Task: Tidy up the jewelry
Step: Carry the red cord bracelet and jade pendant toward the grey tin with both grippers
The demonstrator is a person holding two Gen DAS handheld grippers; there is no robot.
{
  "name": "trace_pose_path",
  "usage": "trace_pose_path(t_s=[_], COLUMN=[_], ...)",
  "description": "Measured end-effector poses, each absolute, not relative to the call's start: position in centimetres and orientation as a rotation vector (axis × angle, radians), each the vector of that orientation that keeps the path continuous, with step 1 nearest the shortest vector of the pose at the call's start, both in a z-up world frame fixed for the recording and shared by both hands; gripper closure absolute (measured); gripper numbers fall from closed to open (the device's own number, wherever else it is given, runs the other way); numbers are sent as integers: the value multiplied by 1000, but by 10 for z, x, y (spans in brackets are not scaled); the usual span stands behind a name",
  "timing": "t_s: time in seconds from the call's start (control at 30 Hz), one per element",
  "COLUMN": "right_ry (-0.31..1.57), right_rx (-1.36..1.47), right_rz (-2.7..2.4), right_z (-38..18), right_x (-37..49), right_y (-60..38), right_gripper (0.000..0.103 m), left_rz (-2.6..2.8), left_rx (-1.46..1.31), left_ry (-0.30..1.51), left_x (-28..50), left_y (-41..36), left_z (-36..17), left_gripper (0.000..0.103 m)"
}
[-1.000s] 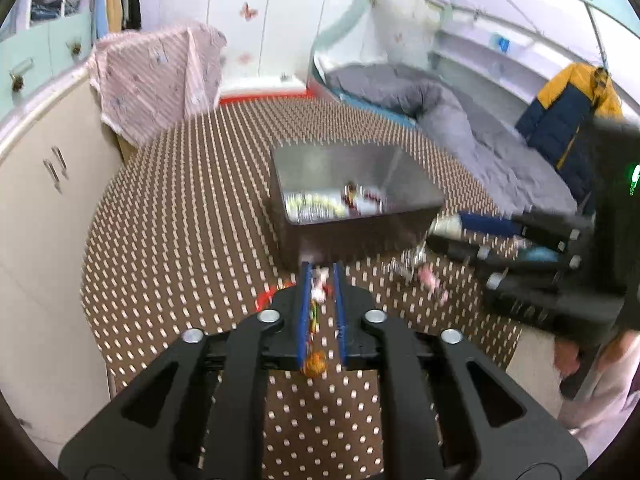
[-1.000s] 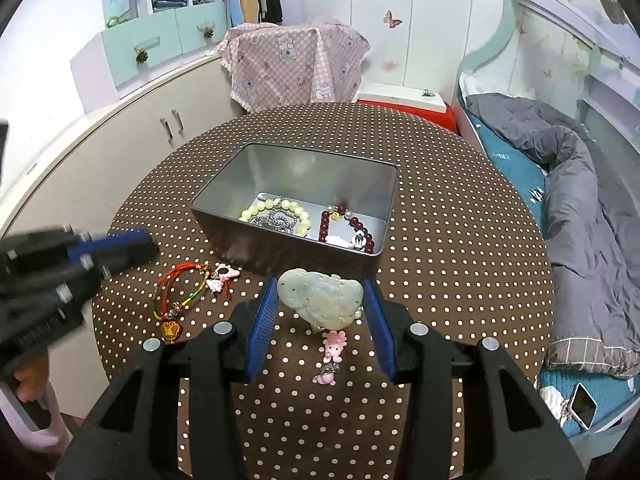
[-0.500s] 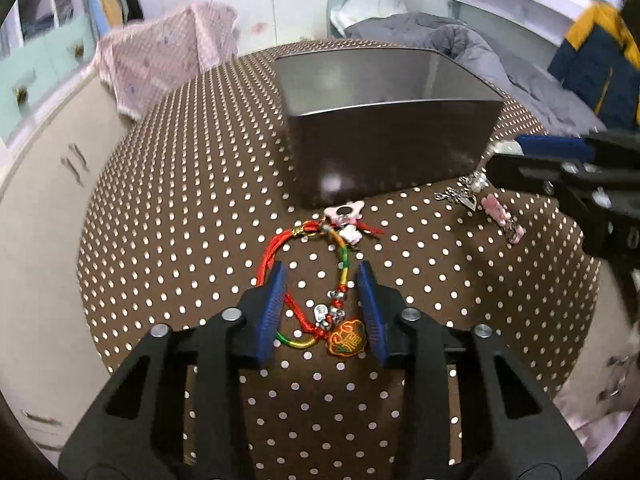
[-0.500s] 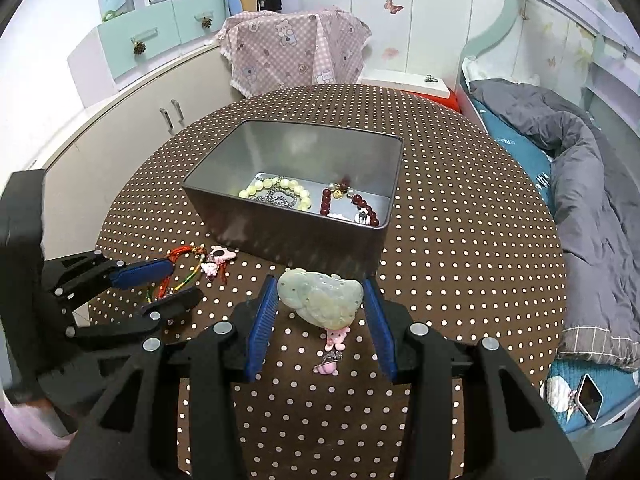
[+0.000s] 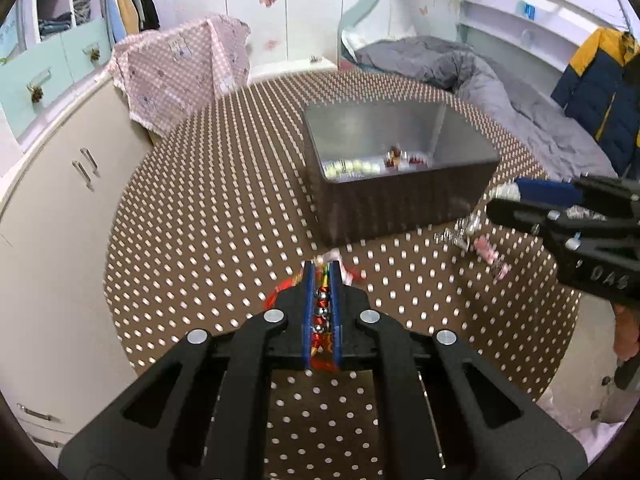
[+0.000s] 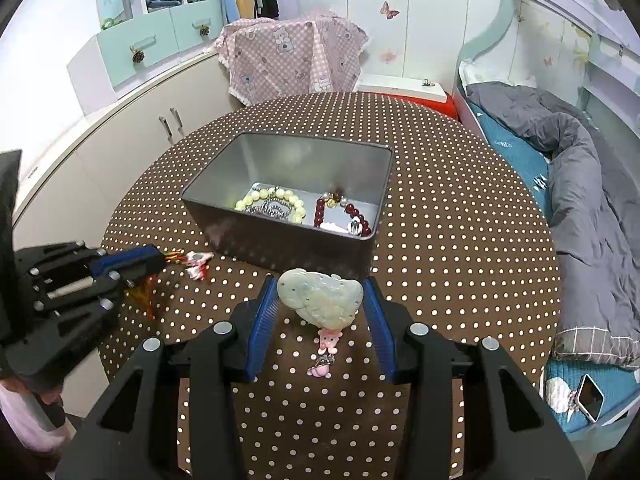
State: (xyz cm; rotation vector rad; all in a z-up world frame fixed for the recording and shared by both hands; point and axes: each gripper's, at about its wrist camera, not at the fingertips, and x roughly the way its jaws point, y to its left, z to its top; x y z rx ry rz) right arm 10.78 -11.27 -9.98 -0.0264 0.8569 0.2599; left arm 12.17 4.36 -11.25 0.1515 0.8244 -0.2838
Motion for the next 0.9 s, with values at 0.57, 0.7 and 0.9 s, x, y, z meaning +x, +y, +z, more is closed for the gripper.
trace_pose_path(t_s=[0.57, 0.7, 0.9], right_ry=[735, 727, 743], right_rx=[-55, -60, -49], right_rz=[252, 256, 262], right_z=[-58, -55, -60], right_x=[119, 128, 142], right_y=[-113, -110, -111], right_gripper=[62, 62, 62], left_rz=[-347, -385, -390], left_rx=[87, 80, 77], left_ry=[630, 606, 636], left_x=[128, 133, 147], left_y=[32, 22, 16], left_z=[-39, -35, -43], left_gripper=[96, 96, 96])
